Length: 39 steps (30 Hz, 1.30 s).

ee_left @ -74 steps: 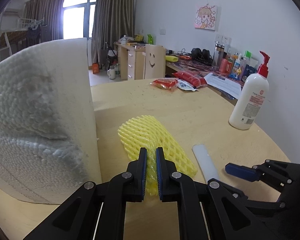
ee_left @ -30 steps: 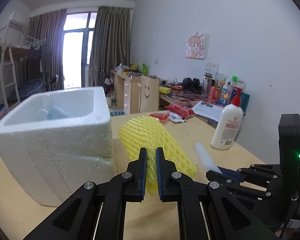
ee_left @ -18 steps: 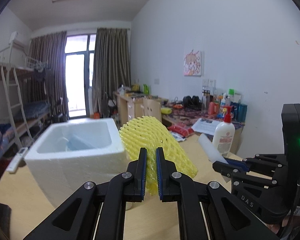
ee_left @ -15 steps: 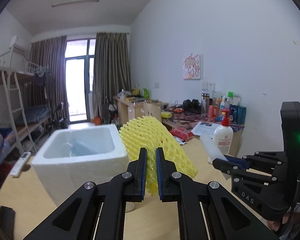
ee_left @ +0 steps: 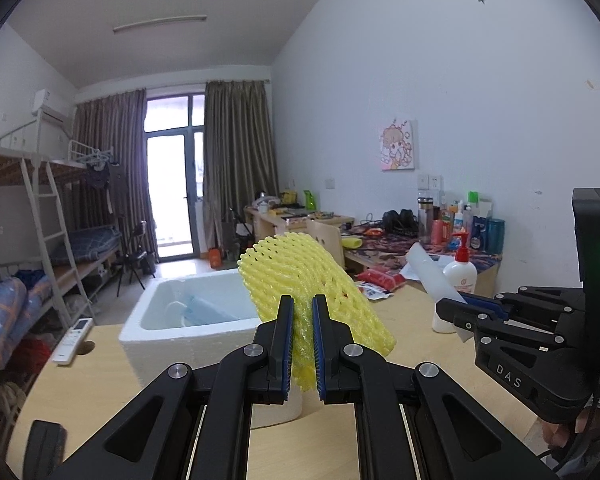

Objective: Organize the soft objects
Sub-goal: 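Lift and carry the mesh sleeve and foam stick over the foam box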

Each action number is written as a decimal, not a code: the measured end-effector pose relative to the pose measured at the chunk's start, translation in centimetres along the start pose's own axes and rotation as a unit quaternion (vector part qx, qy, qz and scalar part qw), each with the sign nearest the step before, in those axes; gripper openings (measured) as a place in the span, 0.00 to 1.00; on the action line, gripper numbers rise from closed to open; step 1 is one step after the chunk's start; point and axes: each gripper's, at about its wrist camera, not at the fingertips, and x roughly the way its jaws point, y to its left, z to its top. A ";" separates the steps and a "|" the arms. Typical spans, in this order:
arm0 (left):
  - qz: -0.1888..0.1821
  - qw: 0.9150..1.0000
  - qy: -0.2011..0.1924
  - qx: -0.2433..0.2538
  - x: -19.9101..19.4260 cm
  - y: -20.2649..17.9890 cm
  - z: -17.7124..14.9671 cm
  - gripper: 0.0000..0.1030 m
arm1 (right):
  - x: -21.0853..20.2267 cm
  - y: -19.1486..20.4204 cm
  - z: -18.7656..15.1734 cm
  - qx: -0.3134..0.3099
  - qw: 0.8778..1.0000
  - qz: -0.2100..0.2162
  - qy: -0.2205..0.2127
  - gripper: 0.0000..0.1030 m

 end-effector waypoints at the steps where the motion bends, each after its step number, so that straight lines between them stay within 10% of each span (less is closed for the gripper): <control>1: 0.003 1.000 -0.002 0.000 -0.3 0.1 0.0 0.09 | -0.1 0.2 0.0 -0.002 1.000 0.002 -0.002 0.11; 21: 0.122 0.992 0.010 -0.031 -4.2 5.8 -1.3 0.09 | 0.7 6.7 1.9 -0.048 0.991 0.123 -0.029 0.11; 39: 0.105 0.993 0.012 -0.047 -3.2 7.5 -0.5 0.09 | 1.0 7.4 2.5 -0.053 0.991 0.123 -0.029 0.11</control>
